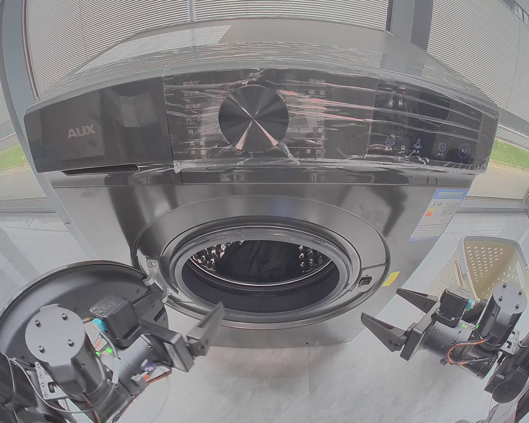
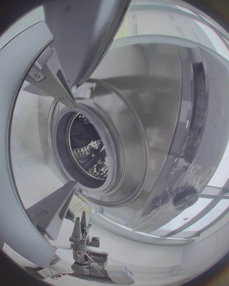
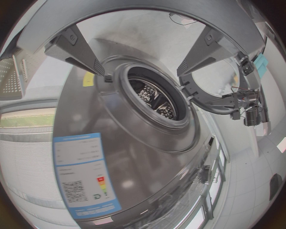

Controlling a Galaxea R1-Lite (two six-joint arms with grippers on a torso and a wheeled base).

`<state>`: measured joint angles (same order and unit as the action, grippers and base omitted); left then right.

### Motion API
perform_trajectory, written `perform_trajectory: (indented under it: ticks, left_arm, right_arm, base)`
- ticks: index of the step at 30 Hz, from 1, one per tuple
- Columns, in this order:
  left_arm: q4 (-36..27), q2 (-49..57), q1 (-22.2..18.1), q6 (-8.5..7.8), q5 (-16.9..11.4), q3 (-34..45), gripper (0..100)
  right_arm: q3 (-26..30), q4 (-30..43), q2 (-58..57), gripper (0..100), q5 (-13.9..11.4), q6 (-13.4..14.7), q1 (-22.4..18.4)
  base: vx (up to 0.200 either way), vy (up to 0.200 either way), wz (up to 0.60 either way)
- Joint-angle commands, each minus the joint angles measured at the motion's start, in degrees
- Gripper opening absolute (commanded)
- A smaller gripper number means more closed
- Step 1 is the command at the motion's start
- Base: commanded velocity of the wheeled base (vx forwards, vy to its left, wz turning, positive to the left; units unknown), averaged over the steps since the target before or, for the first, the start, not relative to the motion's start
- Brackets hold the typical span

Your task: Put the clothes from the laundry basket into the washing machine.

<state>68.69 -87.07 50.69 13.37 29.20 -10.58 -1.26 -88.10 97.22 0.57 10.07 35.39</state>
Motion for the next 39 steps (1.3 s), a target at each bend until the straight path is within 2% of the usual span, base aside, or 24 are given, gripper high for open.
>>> perform_trajectory:
  ticks: [1, 4, 11, 15, 20, 26, 30, 33, 35, 39]
  left_arm:
    - [0.48, 6.65, -3.40, -0.98, 0.42, 3.99, 100]
    - [-0.05, 8.32, -3.32, -1.07, 0.42, 4.96, 100]
    - [0.30, 12.27, -3.14, -3.79, 0.33, 7.59, 100]
    - [0.04, 14.64, -2.79, -5.81, 0.33, 7.94, 100]
    - [-0.14, 16.23, -2.79, -6.87, 0.33, 9.70, 100]
    - [-1.37, 19.74, -3.14, -6.96, 0.33, 10.58, 100]
    - [-4.27, 22.82, -3.40, -6.87, 0.07, 10.58, 100]
    - [-5.59, 23.96, -3.49, -6.52, 0.07, 10.58, 100]
    - [-10.69, 27.83, -4.81, -6.25, 0.07, 10.58, 100]
    - [-18.24, 36.70, -7.18, -5.90, -1.25, 10.49, 100]
  right_arm:
    - [1.26, 2.67, -4.06, 100, 1.71, -0.84, -4.89]
    - [1.26, 6.01, -6.78, 100, 1.71, -1.98, -6.65]
    - [1.26, 17.61, -18.03, 100, 1.71, -2.25, -6.65]
    - [1.26, 20.60, -20.93, 100, 1.71, -2.07, -7.18]
    - [1.26, 23.33, -24.01, 100, 1.80, -1.98, -7.26]
    - [1.26, 29.30, -30.42, 100, 1.98, -1.90, -7.35]
    - [1.26, 36.33, -37.54, 100, 4.17, -1.81, -7.35]
    - [1.26, 38.88, -40.18, 100, 4.79, -1.81, -7.62]
    - [1.26, 46.35, -47.74, 100, 5.84, -1.98, -10.87]
    - [1.26, 55.93, -59.34, 100, 4.61, -3.30, -16.67]
  base:
    - [0.000, 0.000, 0.00]
    - [0.000, 0.000, 0.00]
    - [-0.200, 0.000, 0.00]
    - [-0.200, 0.000, 0.00]
    - [-0.200, 0.000, 0.00]
    - [-0.200, 0.000, 0.00]
    - [-0.200, 0.000, 0.00]
    - [-0.200, 0.000, 0.00]
    - [-0.200, 0.000, 0.00]
    - [-0.200, 0.000, 0.00]
